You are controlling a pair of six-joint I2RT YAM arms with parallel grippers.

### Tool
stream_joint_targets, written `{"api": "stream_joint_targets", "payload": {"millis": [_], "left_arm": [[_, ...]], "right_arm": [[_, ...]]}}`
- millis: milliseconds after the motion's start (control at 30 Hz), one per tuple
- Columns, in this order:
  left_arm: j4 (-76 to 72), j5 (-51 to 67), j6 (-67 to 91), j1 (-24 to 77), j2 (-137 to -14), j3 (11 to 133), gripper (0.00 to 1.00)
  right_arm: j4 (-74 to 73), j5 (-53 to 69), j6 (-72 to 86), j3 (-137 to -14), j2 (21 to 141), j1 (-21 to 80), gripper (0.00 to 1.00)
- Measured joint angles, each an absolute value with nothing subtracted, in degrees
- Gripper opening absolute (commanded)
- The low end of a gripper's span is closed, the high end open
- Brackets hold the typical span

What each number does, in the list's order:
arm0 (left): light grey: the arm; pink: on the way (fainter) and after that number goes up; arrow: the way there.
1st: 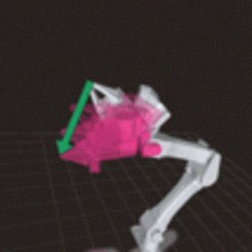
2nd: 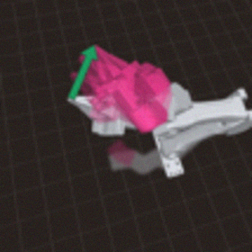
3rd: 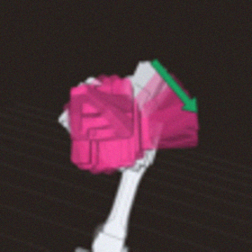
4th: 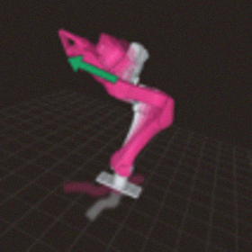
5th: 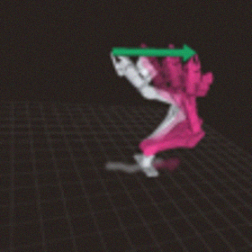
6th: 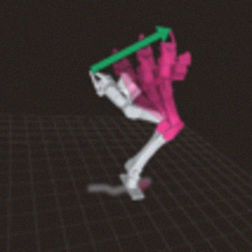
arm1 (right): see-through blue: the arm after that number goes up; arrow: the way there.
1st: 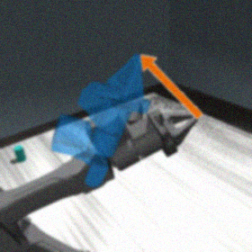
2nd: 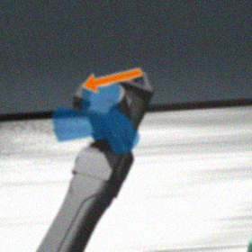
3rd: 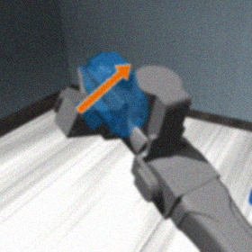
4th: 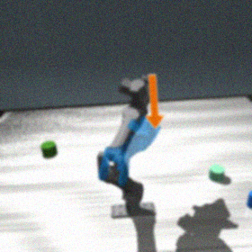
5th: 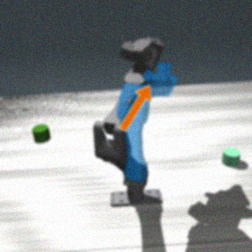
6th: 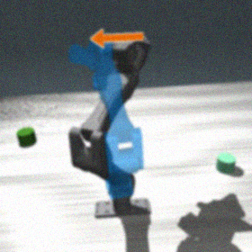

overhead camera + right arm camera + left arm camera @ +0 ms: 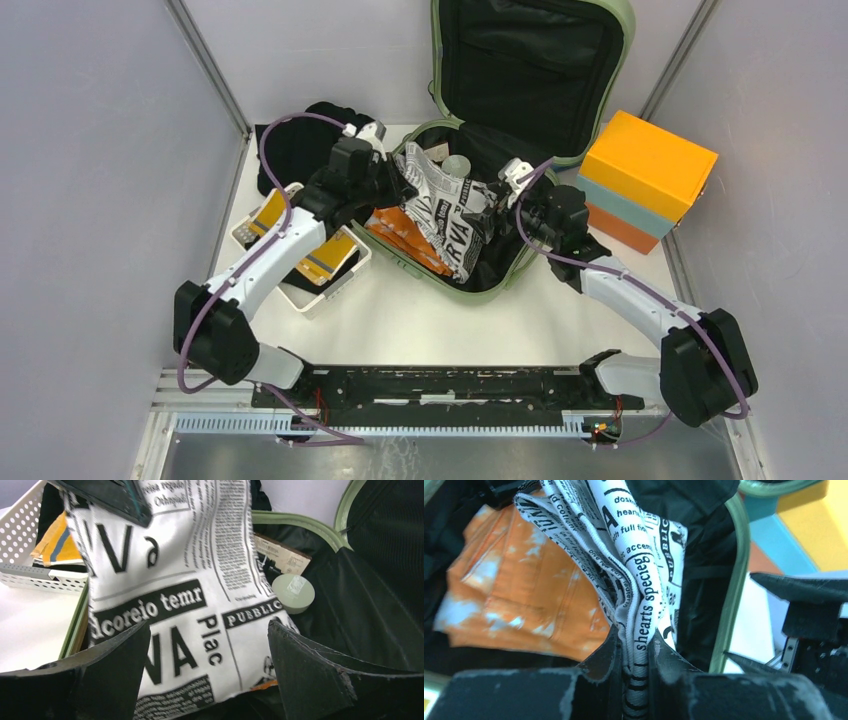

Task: Open, take out, and arrange the luggage
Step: Pick up the clothes from the luggage, then place the clothes in the bin.

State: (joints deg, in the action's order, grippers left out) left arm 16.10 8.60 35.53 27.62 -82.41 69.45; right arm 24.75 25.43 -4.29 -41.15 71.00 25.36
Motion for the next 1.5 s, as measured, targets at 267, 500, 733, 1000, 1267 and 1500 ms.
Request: {"api": "stream_joint_targets", "payload": {"millis": [267,500,733,1000,1267,1500], "left_arm": [[34.81,10.61,24.73,20.60,-77.89,75.11,0.02],[46.78,10.37,15.22,10.68,-72.10,79.70,0.02],[53.12,2.85,7.29,10.37,-70.57,81.87,0.02],[54.72,-9.54,1.43,10.37,-70.48,79.81,0.02],[50.65,-19.77,-5.13,10.39,-69.36,72.14,0.02],[44.53,-25.93,-12.71,9.04,-70.72,66.32,0.02]], "right_arm": [[25.02,25.67,-3.40,-39.51,71.02,25.21,0.92],[26.94,26.92,-2.24,-39.51,71.90,25.21,0.92],[27.83,28.10,-1.10,-38.76,72.73,25.21,0.92],[29.74,30.20,1.15,-38.22,73.67,25.26,0.91],[29.93,32.60,1.17,-38.24,77.91,30.50,0.92],[29.93,33.63,1.04,-38.26,78.94,31.99,0.92]]}}
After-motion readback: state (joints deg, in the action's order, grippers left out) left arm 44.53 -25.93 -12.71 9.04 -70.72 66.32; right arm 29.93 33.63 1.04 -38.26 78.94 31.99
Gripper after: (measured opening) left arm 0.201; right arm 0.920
